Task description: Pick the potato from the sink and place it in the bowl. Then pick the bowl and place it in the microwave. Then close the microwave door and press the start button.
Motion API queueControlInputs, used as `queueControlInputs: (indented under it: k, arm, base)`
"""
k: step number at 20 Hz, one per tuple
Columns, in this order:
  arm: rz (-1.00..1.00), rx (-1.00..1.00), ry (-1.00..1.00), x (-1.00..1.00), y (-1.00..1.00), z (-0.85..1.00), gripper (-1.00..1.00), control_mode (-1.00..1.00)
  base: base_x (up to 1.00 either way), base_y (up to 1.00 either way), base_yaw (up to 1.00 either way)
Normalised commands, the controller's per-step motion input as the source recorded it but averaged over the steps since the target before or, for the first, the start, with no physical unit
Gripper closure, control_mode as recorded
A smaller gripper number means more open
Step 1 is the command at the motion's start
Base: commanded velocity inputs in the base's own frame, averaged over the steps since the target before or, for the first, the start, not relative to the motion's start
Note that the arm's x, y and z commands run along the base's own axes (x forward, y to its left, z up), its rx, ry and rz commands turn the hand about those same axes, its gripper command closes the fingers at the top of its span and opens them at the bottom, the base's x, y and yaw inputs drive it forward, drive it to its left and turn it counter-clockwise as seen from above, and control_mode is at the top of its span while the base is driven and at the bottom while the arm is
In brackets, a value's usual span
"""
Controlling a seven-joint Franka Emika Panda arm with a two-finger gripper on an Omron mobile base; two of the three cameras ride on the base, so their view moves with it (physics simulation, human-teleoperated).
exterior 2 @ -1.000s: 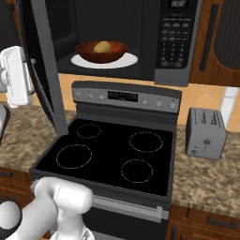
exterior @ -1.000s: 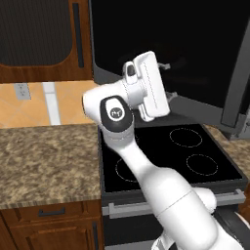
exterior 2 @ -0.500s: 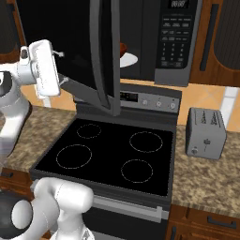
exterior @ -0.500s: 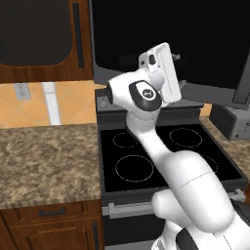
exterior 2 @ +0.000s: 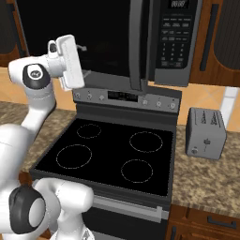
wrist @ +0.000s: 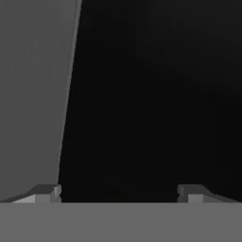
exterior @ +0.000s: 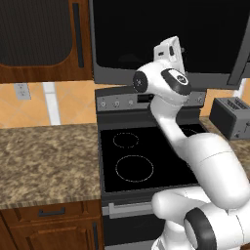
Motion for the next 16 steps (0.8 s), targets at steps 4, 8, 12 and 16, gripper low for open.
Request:
queueControlInputs:
  k: [4, 8, 12, 16]
  arm:
    - [0.29, 0.13, 0.0, 0.59, -0.3, 0.02, -1.0, -1.0]
    - [0.27, 0.12, 0.0, 0.49, -0.14, 0.01, -1.0, -1.0]
    - [0.2, 0.11, 0.0, 0.45, 0.0, 0.0, -1.0, -1.0]
    - [0.19, 0.09, 0.03, 0.49, 0.0, -0.04, -1.0, -1.0]
  base:
    - [0.0, 0.0, 0.0]
    - [0.0, 0.0, 0.0]
    - [0.0, 0.0, 0.0]
    - [0.0, 0.0, 0.0]
